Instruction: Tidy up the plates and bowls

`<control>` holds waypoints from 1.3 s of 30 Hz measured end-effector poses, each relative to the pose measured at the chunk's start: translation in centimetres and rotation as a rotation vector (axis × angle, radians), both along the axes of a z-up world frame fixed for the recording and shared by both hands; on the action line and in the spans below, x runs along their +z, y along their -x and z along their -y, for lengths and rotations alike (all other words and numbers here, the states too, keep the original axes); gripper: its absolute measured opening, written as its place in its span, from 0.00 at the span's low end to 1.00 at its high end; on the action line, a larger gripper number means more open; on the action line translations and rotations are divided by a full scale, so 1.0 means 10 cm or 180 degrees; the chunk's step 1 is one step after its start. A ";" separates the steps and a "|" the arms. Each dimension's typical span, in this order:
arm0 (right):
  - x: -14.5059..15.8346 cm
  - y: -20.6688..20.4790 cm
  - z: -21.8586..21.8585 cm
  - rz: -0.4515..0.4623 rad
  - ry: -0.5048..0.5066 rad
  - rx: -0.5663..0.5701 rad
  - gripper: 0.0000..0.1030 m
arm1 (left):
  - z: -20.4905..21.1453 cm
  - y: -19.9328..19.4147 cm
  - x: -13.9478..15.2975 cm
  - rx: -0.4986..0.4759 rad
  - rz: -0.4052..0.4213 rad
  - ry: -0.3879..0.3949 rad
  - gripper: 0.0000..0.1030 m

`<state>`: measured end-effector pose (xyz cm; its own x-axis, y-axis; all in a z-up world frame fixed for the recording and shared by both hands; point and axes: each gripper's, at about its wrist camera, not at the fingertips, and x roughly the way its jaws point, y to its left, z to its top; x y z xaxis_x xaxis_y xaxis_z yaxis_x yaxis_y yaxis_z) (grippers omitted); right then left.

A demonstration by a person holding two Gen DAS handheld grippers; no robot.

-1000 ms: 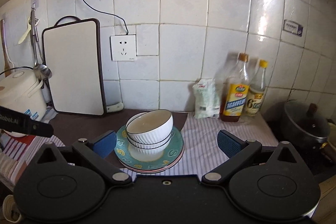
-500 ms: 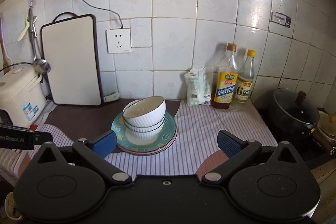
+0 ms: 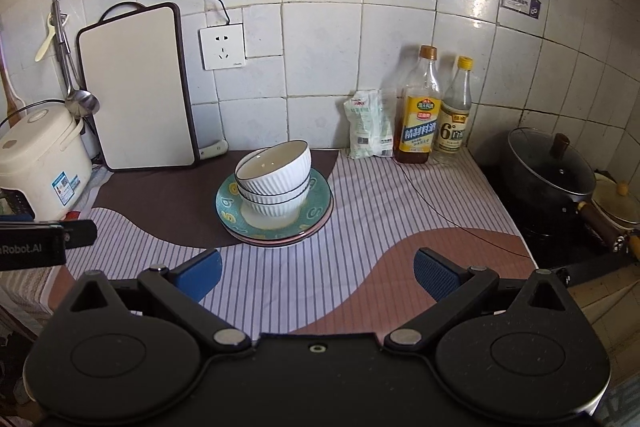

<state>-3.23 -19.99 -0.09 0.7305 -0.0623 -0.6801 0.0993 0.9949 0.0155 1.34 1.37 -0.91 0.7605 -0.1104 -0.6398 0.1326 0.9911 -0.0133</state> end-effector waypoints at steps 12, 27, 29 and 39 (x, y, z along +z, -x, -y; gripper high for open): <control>0.17 0.16 -0.02 0.0031 0.0231 0.0061 1.00 | 0.04 0.09 -0.03 0.0075 -0.0177 -0.0093 1.00; 0.11 0.26 0.02 0.0179 0.0165 0.0059 1.00 | 0.07 0.18 0.02 0.0011 -0.0060 -0.0128 1.00; 0.11 0.27 0.02 0.0209 0.0160 0.0076 1.00 | 0.07 0.17 0.01 0.0024 -0.0076 -0.0119 1.00; 0.11 0.26 -0.02 0.0272 0.0187 0.0042 1.00 | 0.10 0.19 -0.02 0.0002 -0.0136 -0.0178 1.00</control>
<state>-5.83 -19.79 0.97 0.7866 -0.0903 -0.6108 0.0870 0.9956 -0.0351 -0.58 0.38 -1.09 0.7325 -0.0730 -0.6769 0.1326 0.9905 0.0366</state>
